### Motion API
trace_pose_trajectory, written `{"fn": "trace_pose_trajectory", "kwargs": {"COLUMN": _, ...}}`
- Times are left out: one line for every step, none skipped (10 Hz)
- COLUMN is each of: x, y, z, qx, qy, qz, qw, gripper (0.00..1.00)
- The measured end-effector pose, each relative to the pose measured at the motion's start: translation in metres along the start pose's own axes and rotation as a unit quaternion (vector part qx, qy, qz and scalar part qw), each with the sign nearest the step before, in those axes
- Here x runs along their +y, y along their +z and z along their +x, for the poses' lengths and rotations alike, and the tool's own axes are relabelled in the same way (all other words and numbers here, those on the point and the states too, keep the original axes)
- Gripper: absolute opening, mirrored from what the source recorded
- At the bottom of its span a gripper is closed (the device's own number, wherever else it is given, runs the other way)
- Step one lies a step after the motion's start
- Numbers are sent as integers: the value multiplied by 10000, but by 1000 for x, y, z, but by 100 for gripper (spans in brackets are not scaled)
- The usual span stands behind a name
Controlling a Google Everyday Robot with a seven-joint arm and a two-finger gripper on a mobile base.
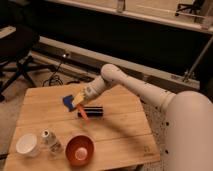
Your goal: Place the pepper in the ceramic bowl
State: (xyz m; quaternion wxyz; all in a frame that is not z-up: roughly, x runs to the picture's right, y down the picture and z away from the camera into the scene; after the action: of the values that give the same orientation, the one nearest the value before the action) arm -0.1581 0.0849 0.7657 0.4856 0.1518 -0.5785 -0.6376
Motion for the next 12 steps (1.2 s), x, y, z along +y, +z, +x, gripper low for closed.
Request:
{"fn": "trace_pose_trajectory", "kwargs": {"x": 0, "y": 1, "z": -5, "qx": -37, "qy": 44, "qz": 51, "qw": 10000, "gripper": 0}}
{"fn": "trace_pose_trajectory", "kwargs": {"x": -3, "y": 1, "z": -17, "qx": -113, "qy": 233, "qz": 189, "qw": 9995, "gripper": 0}}
{"fn": "trace_pose_trajectory", "kwargs": {"x": -6, "y": 1, "z": -25, "qx": -140, "qy": 394, "qz": 286, "qw": 9987, "gripper": 0}}
{"fn": "trace_pose_trajectory", "kwargs": {"x": -8, "y": 0, "z": -30, "qx": -123, "qy": 525, "qz": 355, "qw": 9979, "gripper": 0}}
{"fn": "trace_pose_trajectory", "kwargs": {"x": -10, "y": -1, "z": -36, "qx": -85, "qy": 657, "qz": 411, "qw": 9970, "gripper": 0}}
{"fn": "trace_pose_trajectory", "kwargs": {"x": -12, "y": -1, "z": -42, "qx": -33, "qy": 778, "qz": 449, "qw": 9959, "gripper": 0}}
{"fn": "trace_pose_trajectory", "kwargs": {"x": -14, "y": 1, "z": -46, "qx": 19, "qy": 858, "qz": 485, "qw": 9951, "gripper": 0}}
{"fn": "trace_pose_trajectory", "kwargs": {"x": -16, "y": 2, "z": -49, "qx": 56, "qy": 892, "qz": 506, "qw": 9947, "gripper": 0}}
{"fn": "trace_pose_trajectory", "kwargs": {"x": -20, "y": 3, "z": -51, "qx": 115, "qy": 911, "qz": 549, "qw": 9943, "gripper": 0}}
{"fn": "trace_pose_trajectory", "kwargs": {"x": -25, "y": 5, "z": -54, "qx": 191, "qy": 876, "qz": 625, "qw": 9940, "gripper": 0}}
{"fn": "trace_pose_trajectory", "kwargs": {"x": -30, "y": 6, "z": -56, "qx": 233, "qy": 768, "qz": 679, "qw": 9945, "gripper": 0}}
{"fn": "trace_pose_trajectory", "kwargs": {"x": -37, "y": 9, "z": -62, "qx": 280, "qy": 543, "qz": 774, "qw": 9951, "gripper": 0}}
